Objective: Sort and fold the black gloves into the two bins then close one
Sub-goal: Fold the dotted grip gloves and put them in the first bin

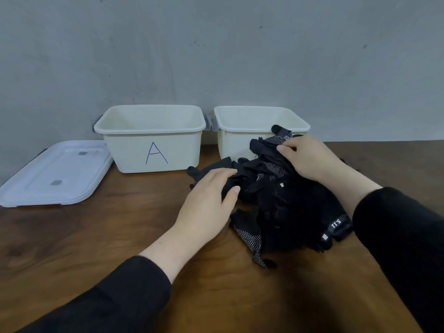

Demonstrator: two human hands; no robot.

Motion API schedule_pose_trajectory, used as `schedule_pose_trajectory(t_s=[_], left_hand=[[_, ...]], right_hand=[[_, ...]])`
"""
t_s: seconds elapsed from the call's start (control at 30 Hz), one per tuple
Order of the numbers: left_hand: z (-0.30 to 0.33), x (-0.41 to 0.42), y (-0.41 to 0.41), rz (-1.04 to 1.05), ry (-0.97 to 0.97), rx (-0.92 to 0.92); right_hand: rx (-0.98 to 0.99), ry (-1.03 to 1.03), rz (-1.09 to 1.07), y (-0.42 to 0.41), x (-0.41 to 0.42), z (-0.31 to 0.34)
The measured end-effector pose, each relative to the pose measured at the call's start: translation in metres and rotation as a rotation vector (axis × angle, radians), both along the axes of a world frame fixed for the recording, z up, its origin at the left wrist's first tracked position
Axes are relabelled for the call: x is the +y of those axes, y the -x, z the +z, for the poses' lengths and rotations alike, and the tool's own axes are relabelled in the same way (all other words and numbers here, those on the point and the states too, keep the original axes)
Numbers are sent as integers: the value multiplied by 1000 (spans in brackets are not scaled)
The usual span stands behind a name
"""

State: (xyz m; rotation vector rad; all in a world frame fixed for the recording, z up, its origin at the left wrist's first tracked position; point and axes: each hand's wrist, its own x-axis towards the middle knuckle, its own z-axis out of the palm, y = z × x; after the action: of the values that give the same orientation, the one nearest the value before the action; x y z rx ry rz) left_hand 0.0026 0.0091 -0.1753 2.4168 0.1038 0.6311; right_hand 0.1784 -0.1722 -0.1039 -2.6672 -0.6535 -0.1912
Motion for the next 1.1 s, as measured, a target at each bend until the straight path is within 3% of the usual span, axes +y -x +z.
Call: schedule_pose_trajectory(t_s=[0.2, 0.4, 0.63, 0.77, 0.87, 0.97, 1.1], left_hand=[[11, 11, 2, 43, 99, -38], [45, 24, 9, 57, 479, -161], [56, 63, 46, 9, 947, -117], [42, 90, 72, -57, 1098, -55], [42, 112, 84, -6, 1084, -14], [56, 136, 88, 82, 939, -7], [74, 180, 68, 389, 324, -7]], right_hand=[[-2, -467, 17, 9, 6, 46], [408, -863, 319, 52, 38, 88], [783, -841, 473, 90, 93, 66], [920, -855, 444, 104, 119, 46], [992, -878, 424, 113, 134, 34], [975, -1046, 353, 121, 148, 22], [1004, -1233, 88, 146, 153, -14]])
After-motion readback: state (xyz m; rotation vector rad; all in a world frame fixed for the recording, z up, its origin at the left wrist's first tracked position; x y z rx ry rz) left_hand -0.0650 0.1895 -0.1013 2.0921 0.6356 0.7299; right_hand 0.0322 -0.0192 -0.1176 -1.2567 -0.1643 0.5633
